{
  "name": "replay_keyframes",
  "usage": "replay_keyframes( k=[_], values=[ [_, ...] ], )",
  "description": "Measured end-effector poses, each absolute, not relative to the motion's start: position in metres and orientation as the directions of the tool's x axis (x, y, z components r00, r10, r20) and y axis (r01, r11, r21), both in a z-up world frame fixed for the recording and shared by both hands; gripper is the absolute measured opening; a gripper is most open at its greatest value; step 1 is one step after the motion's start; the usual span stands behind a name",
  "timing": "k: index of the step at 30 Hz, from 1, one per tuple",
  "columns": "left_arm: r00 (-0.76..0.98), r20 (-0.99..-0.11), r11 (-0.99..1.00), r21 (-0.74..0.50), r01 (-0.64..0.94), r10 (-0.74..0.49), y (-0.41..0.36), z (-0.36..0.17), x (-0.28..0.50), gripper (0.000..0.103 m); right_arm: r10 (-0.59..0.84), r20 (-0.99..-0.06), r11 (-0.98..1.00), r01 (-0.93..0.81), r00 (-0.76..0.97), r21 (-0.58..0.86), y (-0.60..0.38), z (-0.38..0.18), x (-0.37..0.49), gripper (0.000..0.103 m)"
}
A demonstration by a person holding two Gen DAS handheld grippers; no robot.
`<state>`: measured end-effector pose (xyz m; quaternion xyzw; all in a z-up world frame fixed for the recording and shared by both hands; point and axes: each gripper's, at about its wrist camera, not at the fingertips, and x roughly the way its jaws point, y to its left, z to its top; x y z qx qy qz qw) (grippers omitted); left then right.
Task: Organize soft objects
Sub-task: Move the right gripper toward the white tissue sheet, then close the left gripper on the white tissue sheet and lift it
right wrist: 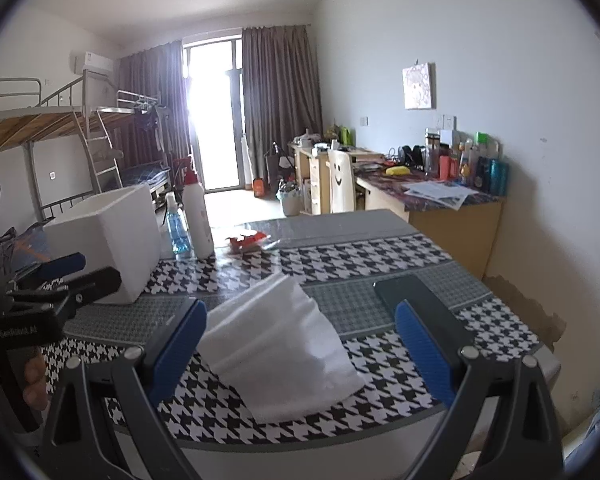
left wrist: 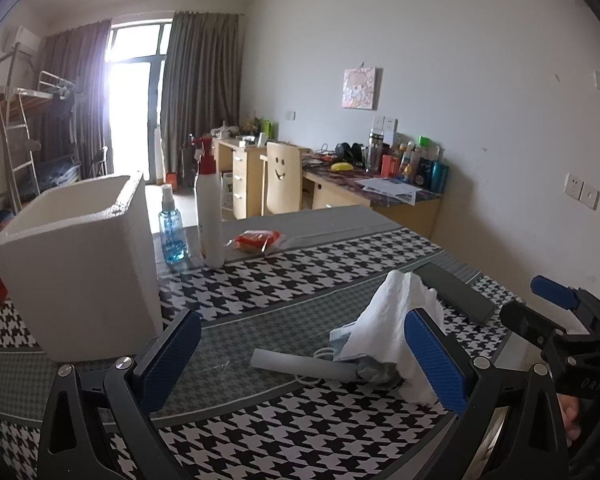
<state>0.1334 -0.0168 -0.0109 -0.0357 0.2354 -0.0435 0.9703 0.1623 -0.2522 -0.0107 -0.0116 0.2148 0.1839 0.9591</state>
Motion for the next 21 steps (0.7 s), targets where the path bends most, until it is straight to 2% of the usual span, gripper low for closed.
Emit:
replay_keyframes(
  k=[10, 21],
  values=[
    [0.841, -0.523, 0.990, -0.099, 0.102, -0.138, -0.029, -0.030, 0.148, 0.102, 0.347, -0.490, 0.929, -0.366, 0.800, 0.062, -0.251, -0.037, 0.173, 0.098],
    [0.826, -0.538, 0.982, -0.021, 0.188, -0.169, -0.061, -0.033, 0.163, 0.102, 0.358, -0.522, 0.928, -0.357, 0.774, 0.107, -0.264, -0.054, 0.182, 0.098]
  ],
)
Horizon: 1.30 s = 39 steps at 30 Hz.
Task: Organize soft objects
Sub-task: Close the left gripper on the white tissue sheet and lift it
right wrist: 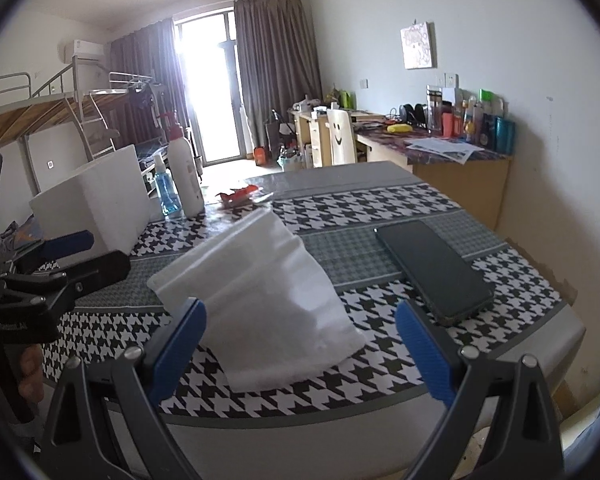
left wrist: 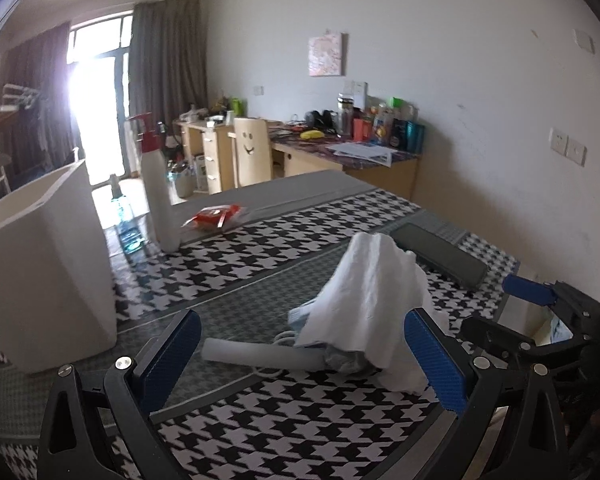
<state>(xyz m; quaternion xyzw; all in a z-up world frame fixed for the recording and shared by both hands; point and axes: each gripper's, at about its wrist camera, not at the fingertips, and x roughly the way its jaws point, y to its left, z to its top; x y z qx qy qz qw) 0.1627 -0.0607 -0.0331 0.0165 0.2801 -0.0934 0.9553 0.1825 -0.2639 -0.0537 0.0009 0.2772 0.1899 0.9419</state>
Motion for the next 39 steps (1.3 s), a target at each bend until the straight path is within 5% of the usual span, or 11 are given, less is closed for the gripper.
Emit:
replay_keyframes(
  k=[22, 39],
  values=[
    [0.742, -0.636, 0.948, 0.050, 0.313, -0.212, -0.108, -0.059, 0.202, 0.096, 0.345, -0.577, 0.936, -0.318, 0.741, 0.152, -0.288, -0.077, 0.198, 0.098],
    [0.712, -0.667, 0.943, 0.042, 0.330, -0.219, -0.111, -0.062, 0.204, 0.036, 0.332, -0.591, 0.943, -0.283, 0.735, 0.178, -0.304, -0.086, 0.202, 0.098]
  ],
)
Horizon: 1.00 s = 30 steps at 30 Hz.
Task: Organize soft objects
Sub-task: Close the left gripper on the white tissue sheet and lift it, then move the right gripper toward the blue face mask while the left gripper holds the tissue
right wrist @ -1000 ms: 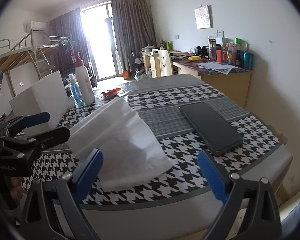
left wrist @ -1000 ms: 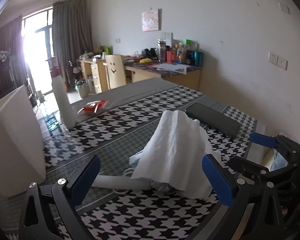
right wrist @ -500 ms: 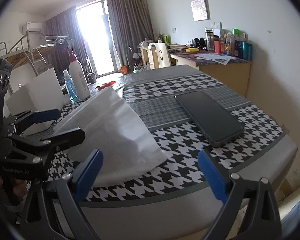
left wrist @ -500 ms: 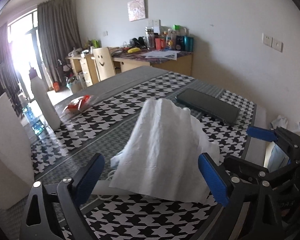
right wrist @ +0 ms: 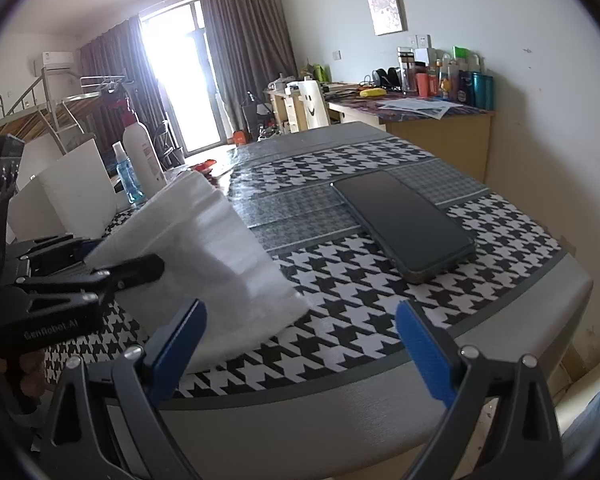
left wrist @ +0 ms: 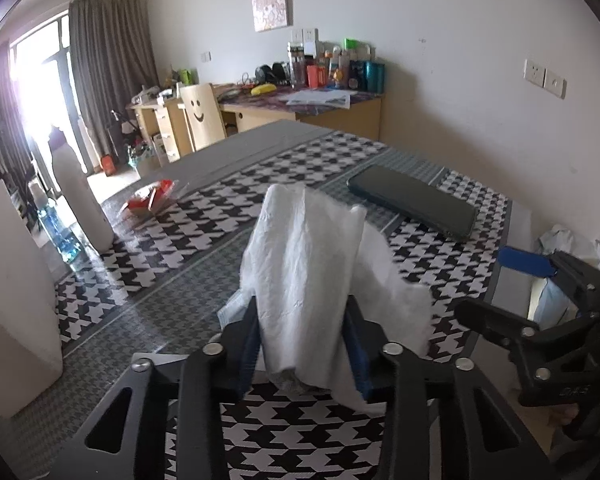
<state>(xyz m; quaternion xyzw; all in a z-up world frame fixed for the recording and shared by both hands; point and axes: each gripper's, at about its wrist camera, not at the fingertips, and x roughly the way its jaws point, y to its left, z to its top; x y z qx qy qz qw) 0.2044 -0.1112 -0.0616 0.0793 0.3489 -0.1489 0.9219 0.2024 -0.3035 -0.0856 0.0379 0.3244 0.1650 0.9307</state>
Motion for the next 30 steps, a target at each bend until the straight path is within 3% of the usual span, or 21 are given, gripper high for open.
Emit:
replay_keyframes(
  k=[6, 21, 30],
  values=[
    [0.733, -0.637, 0.944, 0.025, 0.328, -0.238, -0.103, -0.046, 0.194, 0.014, 0.331, -0.590, 0.943, -0.280, 0.737, 0.179, -0.305, -0.085, 0.201, 0.098],
    [0.806, -0.545, 0.963, -0.015, 0.268, -0.233, -0.063, -0.007, 0.166, 0.008, 0.331, -0.574, 0.943, -0.290, 0.749, 0.166, -0.297, -0.077, 0.190, 0.098],
    [0.817, -0.535, 0.973, -0.051, 0.225, -0.217, -0.035, -0.008, 0.153, 0.003, 0.355, -0.566, 0.933, -0.321, 0.745, 0.162, -0.280, -0.072, 0.189, 0.098]
  ],
)
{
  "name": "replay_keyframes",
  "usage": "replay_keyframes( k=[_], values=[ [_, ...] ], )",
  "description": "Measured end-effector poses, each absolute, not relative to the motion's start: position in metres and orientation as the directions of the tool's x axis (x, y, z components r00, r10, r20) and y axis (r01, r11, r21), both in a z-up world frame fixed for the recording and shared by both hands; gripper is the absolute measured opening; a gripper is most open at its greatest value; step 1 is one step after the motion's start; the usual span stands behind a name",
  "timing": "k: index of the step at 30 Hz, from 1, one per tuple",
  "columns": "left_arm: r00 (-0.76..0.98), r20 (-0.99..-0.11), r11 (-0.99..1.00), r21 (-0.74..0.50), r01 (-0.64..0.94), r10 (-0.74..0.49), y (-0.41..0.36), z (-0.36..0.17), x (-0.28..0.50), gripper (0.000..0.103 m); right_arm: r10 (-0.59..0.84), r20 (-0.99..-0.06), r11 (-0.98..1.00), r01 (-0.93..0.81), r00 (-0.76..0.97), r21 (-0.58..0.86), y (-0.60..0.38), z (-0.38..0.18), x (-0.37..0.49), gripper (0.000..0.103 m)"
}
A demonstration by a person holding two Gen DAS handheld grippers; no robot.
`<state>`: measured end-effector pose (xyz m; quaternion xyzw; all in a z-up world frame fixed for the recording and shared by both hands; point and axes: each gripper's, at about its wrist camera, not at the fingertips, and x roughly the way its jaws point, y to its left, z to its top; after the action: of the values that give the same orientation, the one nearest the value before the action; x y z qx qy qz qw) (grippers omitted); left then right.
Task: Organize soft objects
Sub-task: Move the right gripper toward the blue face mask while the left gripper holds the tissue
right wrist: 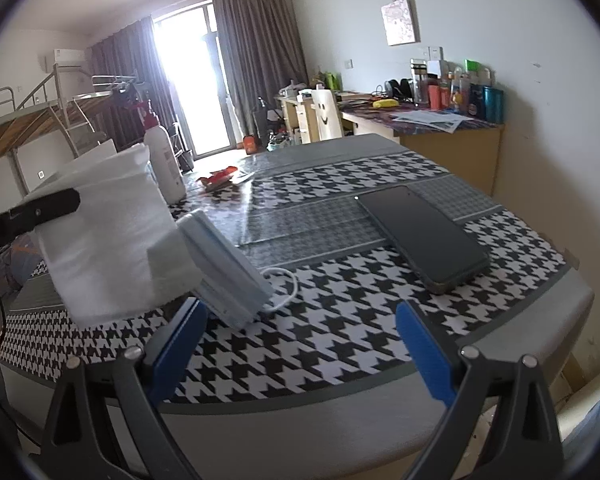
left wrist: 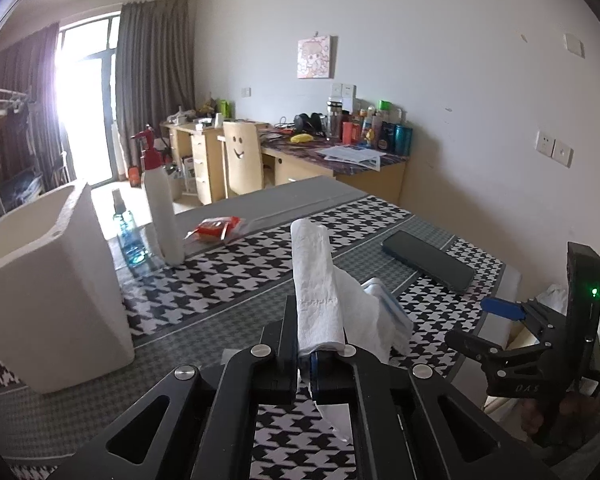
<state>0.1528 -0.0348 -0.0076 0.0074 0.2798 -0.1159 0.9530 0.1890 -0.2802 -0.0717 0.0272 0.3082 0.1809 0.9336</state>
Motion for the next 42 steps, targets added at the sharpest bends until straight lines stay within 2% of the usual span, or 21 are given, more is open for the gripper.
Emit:
replay_keyframes(
  k=[13, 21, 25, 30, 31, 32, 33, 34, 35, 37, 42],
  values=[
    [0.839, -0.515, 0.984, -0.068, 0.163, -0.174, -0.005, -0.001, 0.138, 0.003, 0.418, -0.568, 0.903, -0.393, 0.709, 0.174, -0.250, -0.070, 0.201, 0.098],
    [0.788, -0.580, 0.979, -0.110, 0.174, -0.205, -0.006, -0.026, 0.157, 0.003, 0.437, -0.579, 0.891, -0.422, 0.688, 0.170, -0.235, -0.071, 0.215, 0.097],
    [0.743, -0.627, 0.973, -0.145, 0.181, -0.232, -0.004, -0.043, 0.163, 0.003, 0.440, -0.596, 0.887, -0.429, 0.672, 0.171, -0.231, -0.073, 0.223, 0.087],
    [0.693, -0.674, 0.966, -0.162, 0.202, -0.258, -0.007, -0.059, 0.163, 0.005, 0.444, -0.610, 0.884, -0.433, 0.656, 0.177, -0.229, -0.075, 0.229, 0.084],
    [0.690, -0.677, 0.966, -0.159, 0.202, -0.255, -0.007, -0.060, 0.163, 0.007, 0.445, -0.610, 0.883, -0.435, 0.656, 0.176, -0.228, -0.075, 0.229, 0.084],
    [0.691, -0.679, 0.969, -0.151, 0.196, -0.246, -0.007, -0.060, 0.163, 0.017, 0.446, -0.609, 0.882, -0.439, 0.656, 0.173, -0.227, -0.073, 0.228, 0.084],
    [0.692, -0.683, 0.971, -0.139, 0.192, -0.235, -0.007, -0.061, 0.162, 0.028, 0.447, -0.607, 0.881, -0.441, 0.657, 0.171, -0.227, -0.073, 0.228, 0.080],
    [0.694, -0.684, 0.974, -0.129, 0.188, -0.225, -0.008, -0.061, 0.161, 0.054, 0.450, -0.609, 0.878, -0.447, 0.653, 0.170, -0.226, -0.072, 0.228, 0.074],
    [0.703, -0.678, 0.976, -0.123, 0.181, -0.216, -0.006, -0.061, 0.159, 0.076, 0.453, -0.614, 0.876, -0.452, 0.646, 0.170, -0.225, -0.072, 0.229, 0.072],
    [0.720, -0.660, 0.977, -0.117, 0.181, -0.212, -0.005, -0.059, 0.155, 0.079, 0.451, -0.622, 0.874, -0.456, 0.640, 0.165, -0.222, -0.073, 0.229, 0.065],
    [0.701, -0.680, 0.975, -0.122, 0.183, -0.217, -0.003, -0.064, 0.160, 0.081, 0.454, -0.627, 0.872, -0.458, 0.633, 0.169, -0.223, -0.072, 0.229, 0.066]
  ],
)
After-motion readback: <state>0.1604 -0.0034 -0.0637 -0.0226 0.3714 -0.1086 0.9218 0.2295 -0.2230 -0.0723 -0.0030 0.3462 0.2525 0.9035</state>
